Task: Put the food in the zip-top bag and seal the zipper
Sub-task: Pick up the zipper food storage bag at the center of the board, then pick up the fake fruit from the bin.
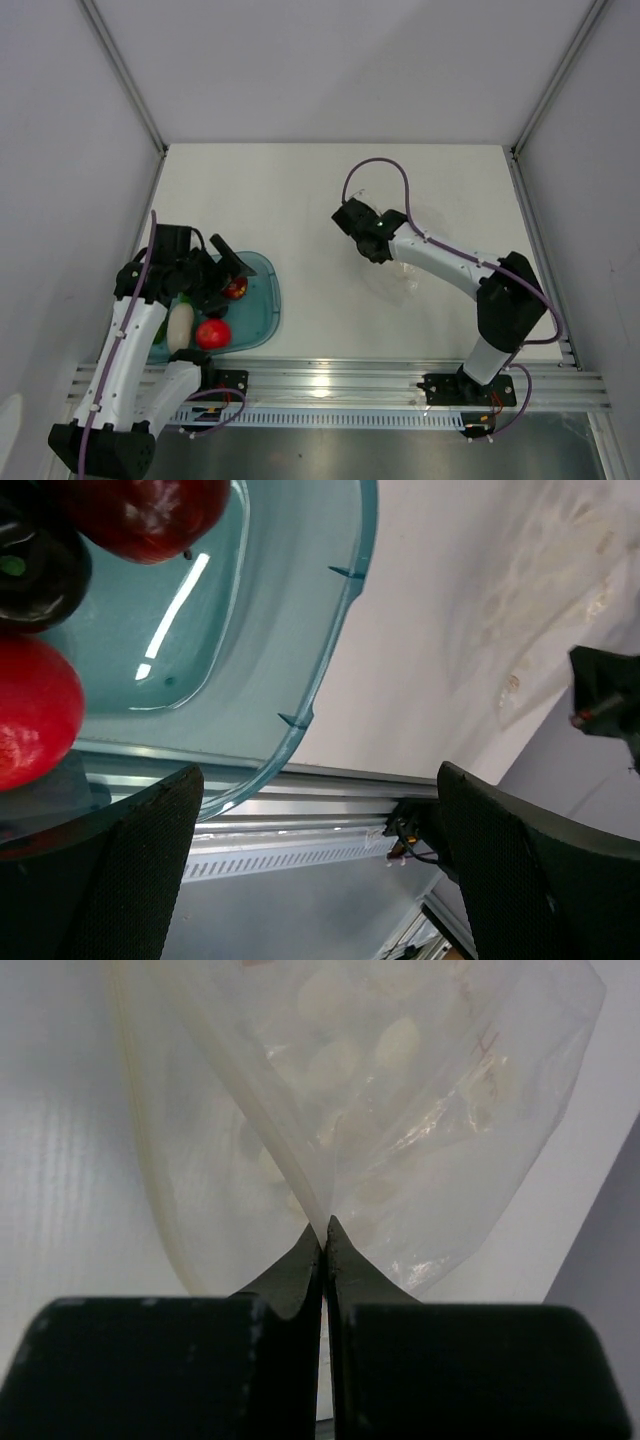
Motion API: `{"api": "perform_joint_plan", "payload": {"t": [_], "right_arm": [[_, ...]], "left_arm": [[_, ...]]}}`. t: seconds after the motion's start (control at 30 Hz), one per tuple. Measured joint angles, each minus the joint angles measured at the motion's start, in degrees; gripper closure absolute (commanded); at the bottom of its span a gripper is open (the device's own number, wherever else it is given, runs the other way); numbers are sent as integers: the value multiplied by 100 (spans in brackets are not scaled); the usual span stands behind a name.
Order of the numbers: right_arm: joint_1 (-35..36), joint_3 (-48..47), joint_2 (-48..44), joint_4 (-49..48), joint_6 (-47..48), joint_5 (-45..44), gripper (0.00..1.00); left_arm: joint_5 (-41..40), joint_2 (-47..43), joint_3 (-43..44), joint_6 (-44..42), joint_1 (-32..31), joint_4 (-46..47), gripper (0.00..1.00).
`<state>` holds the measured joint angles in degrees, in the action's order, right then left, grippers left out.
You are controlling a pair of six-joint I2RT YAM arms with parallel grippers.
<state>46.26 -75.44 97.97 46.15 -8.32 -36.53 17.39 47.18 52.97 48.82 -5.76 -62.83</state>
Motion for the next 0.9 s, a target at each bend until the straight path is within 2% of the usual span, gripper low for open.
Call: {"api": "perform_joint_plan", "payload": {"t": [0.37, 0.6, 0.9], "right_arm": [[-50, -1119, -885, 492, -46, 1541, 100], [-240, -1152, -1123, 748, -46, 1906, 100], [-393, -1054, -1401, 881, -50, 2103, 100]], "left_arm": [[-1012, 730, 24, -114, 2, -74, 1], [-1707, 1609, 76, 223, 4, -74, 1], [-2022, 2328, 546, 800, 4, 74, 4]]}}
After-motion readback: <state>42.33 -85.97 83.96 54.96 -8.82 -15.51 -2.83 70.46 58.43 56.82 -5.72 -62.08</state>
